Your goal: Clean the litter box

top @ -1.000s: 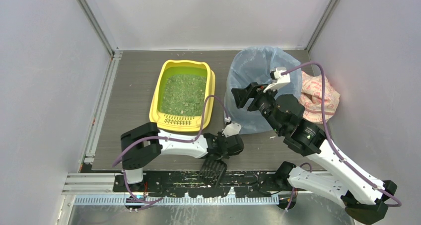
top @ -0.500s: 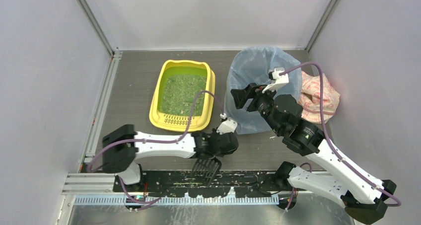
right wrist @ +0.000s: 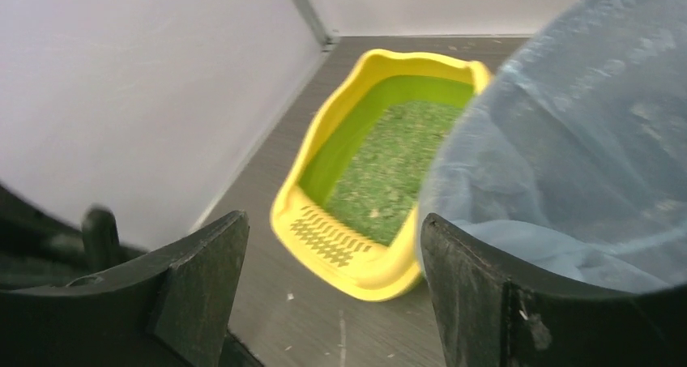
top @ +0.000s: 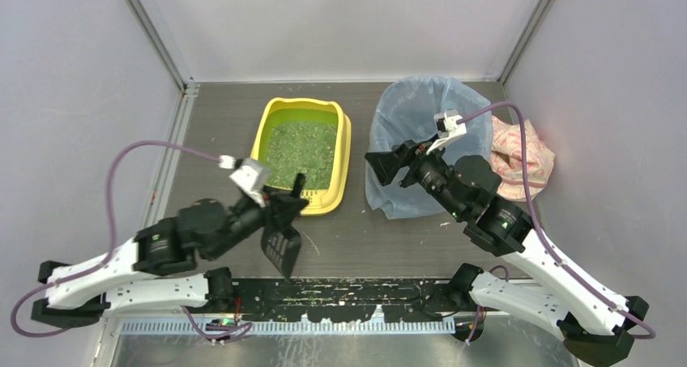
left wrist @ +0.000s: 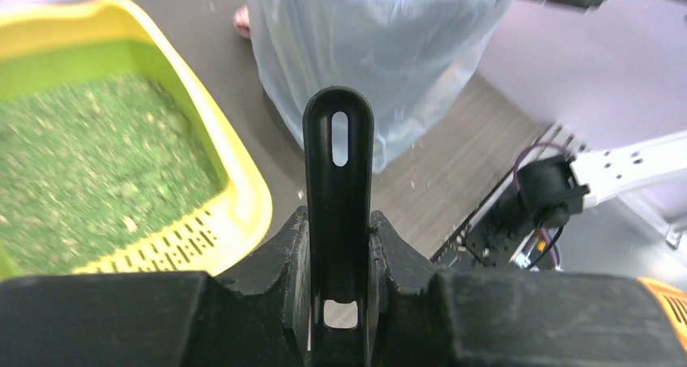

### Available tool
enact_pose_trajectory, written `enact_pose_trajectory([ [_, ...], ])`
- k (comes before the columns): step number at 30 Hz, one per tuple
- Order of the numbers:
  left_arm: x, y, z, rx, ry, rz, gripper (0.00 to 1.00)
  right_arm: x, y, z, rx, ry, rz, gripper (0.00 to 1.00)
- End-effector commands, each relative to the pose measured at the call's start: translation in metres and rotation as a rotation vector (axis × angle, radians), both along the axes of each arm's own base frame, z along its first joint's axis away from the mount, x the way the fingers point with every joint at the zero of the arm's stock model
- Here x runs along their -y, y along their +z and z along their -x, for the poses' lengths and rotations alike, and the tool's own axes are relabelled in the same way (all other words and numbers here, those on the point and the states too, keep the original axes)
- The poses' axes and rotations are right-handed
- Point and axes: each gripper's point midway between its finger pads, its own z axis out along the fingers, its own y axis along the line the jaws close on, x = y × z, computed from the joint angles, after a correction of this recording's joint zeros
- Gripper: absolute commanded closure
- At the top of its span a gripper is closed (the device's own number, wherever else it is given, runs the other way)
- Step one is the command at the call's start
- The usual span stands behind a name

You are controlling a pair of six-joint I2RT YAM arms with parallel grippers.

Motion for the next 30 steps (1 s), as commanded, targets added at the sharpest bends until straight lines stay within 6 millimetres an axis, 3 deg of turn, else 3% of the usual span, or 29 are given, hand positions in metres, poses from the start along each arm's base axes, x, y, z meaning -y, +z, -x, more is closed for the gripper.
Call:
enact_pose_trajectory([
  [1,-0.032,0.049,-0.002,0.186,-0.008,0.058,1.00,-0.022,0.069,0.039,0.136,0.246,-0.175,0.16],
  [5,-0.035,0.093,0.006,0.303,-0.060,0.169,1.00,-0.049,0.084,0.075,0.159,0.508,-0.196,0.11],
  [10,-0.038,0.147,0.021,0.484,-0.133,0.331,1.00,-0.081,0.084,0.102,0.112,0.761,-0.237,0.07],
  [14,-0.045,0.187,0.036,0.599,-0.194,0.383,1.00,-0.089,0.079,0.103,0.096,0.814,-0.282,0.04],
  [18,-0.045,0.217,0.054,0.663,-0.295,0.387,1.00,-0.085,0.076,0.087,0.086,0.816,-0.338,0.02],
  [23,-0.027,0.247,0.077,0.714,-0.446,0.396,1.00,-0.073,0.085,0.066,0.043,0.892,-0.515,0.02],
  [26,-0.016,0.262,0.091,0.740,-0.532,0.418,1.00,-0.076,0.088,0.069,0.047,0.966,-0.556,0.02],
  [30,-0.005,0.267,0.111,0.758,-0.645,0.462,1.00,-0.070,0.100,0.087,0.141,1.096,-0.605,0.04],
])
